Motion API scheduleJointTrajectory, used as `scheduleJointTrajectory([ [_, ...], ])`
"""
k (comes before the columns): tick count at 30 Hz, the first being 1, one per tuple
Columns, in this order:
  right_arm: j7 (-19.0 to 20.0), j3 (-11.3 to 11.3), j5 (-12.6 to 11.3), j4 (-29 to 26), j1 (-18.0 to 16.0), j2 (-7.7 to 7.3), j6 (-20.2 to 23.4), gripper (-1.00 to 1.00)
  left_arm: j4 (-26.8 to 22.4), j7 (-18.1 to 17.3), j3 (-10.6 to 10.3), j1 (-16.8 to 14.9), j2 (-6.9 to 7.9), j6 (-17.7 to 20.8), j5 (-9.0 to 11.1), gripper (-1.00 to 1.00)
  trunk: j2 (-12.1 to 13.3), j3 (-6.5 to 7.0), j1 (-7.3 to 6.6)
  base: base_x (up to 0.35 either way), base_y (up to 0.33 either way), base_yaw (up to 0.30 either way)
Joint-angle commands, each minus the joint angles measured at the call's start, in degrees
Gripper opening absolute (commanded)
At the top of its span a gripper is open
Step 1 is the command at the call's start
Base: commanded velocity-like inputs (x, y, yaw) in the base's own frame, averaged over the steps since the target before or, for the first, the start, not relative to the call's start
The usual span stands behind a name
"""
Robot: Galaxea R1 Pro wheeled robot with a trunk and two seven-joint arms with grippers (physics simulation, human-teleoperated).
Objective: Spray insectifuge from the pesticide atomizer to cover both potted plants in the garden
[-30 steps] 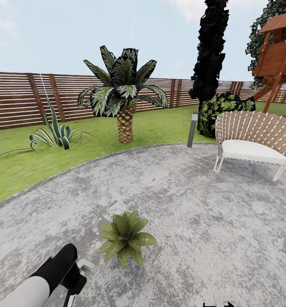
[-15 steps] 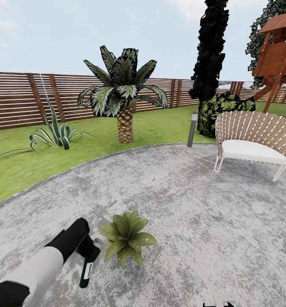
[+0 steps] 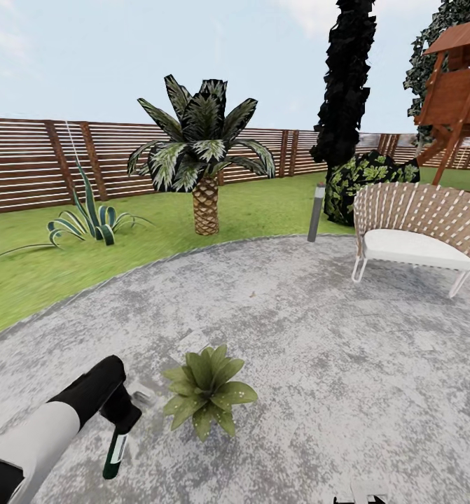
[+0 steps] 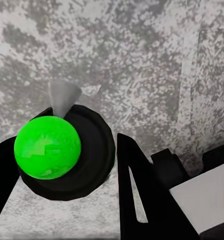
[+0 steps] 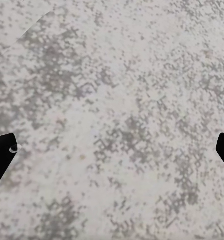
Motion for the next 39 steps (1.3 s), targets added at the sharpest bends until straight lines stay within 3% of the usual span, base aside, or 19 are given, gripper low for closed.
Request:
scheduleJointTrajectory([
  [1,-0.2,-0.4,0.6,0.1,-0.1,-0.01,-0.2,1.00,-0.1,-0.9,-0.9,0.0,-0.14,0.0,-0.7,-1.00,0.0,-0.06,-0.01,0.000,0.000,0.000],
  [3,-0.2,-0.4,0.6,0.2,-0.1,-0.01,-0.2,1.00,-0.3,-3.1,-3.4,-0.2,-0.80,0.1,-0.5,-1.00,0.0,-0.06,-0.01,0.000,0.000,0.000],
  [7,-0.2,-0.4,0.6,0.2,-0.1,-0.01,-0.2,1.00,-0.9,-8.1,-5.3,-0.5,-1.06,0.1,-0.8,-1.00,0.0,-0.06,-0.01,0.000,0.000,0.000],
  [10,-0.2,-0.4,0.6,0.2,-0.1,-0.01,-0.2,1.00,-0.7,-8.9,-6.1,-0.7,-0.29,0.1,-0.9,-1.00,0.0,-0.06,-0.01,0.000,0.000,0.000],
  [19,-0.3,-0.4,0.6,0.1,-0.1,-0.01,-0.2,1.00,-0.3,-9.0,-6.6,-0.1,-0.29,0.0,-1.3,-1.00,0.0,-0.06,-0.01,0.000,0.000,0.000],
  [22,-0.3,-0.4,0.5,0.0,-0.1,-0.01,-0.2,1.00,-0.2,-9.0,-6.5,0.0,-0.52,0.1,-4.5,-1.00,0.0,-0.06,-0.01,0.000,0.063,-0.025],
  [25,-0.3,-0.4,0.5,0.0,-0.1,-0.01,-0.2,1.00,-0.2,-9.1,-6.3,0.0,-0.57,0.1,-6.1,-1.00,0.0,-0.06,-0.01,0.000,0.240,-0.197],
  [34,-0.3,-0.4,0.5,0.0,-0.1,-0.01,-0.2,1.00,-0.7,-9.1,-6.0,0.0,-0.97,0.1,-6.5,-1.00,0.0,-0.06,-0.01,0.116,0.231,-0.293],
  [39,-0.3,-0.4,0.5,0.0,-0.1,-0.01,-0.2,1.00,-0.9,-9.1,-6.2,0.0,-2.09,0.1,-6.5,-1.00,0.0,-0.06,-0.01,0.018,0.015,-0.210],
])
